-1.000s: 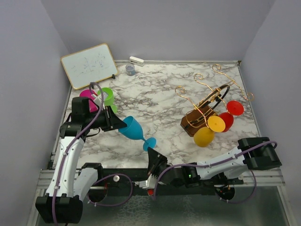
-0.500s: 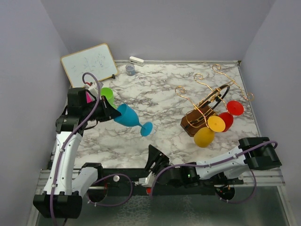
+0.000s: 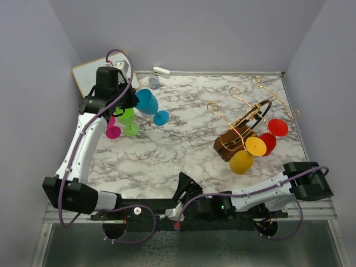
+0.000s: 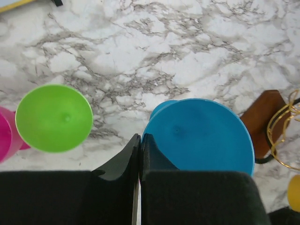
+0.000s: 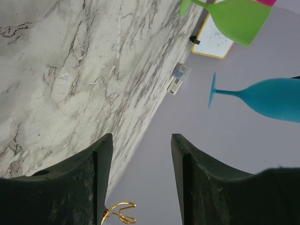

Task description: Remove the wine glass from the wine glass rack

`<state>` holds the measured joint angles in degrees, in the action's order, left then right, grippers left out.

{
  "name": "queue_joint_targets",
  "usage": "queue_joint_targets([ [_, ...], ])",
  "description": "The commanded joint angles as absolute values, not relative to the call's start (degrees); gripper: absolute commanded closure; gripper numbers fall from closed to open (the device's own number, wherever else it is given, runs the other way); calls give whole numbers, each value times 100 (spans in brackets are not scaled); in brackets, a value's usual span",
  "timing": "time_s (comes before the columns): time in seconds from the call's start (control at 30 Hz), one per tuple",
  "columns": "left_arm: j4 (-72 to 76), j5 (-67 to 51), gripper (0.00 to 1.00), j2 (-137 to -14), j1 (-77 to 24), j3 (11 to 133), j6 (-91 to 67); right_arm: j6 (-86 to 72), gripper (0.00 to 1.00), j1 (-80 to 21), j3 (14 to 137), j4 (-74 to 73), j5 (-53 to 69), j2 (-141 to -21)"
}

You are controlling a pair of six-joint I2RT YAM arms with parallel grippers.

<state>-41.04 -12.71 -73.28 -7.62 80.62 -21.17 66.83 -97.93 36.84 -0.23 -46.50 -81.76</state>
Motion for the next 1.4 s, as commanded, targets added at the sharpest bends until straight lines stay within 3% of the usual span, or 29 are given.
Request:
queue_joint_targets([
  [0.0,-4083,295,100,-8018,-1282,8674,-1757,6509,48,-9844,3890,-49,-4562,-8228],
  [0.3,-4146,1045,100,-9063,-1491,8936,-1608,6451,48,-9844,3921,-71,-4541,-8211],
  [0.97,-3800,1019,100,-9365,-1520,8594,-1672,6361,48,-9844,3955,-41,-4596,-8230],
  [1.37,-3734,952,82,-9526,-1514,8552,-1712,6350,48,-9849,3926,0,-4588,-8145],
])
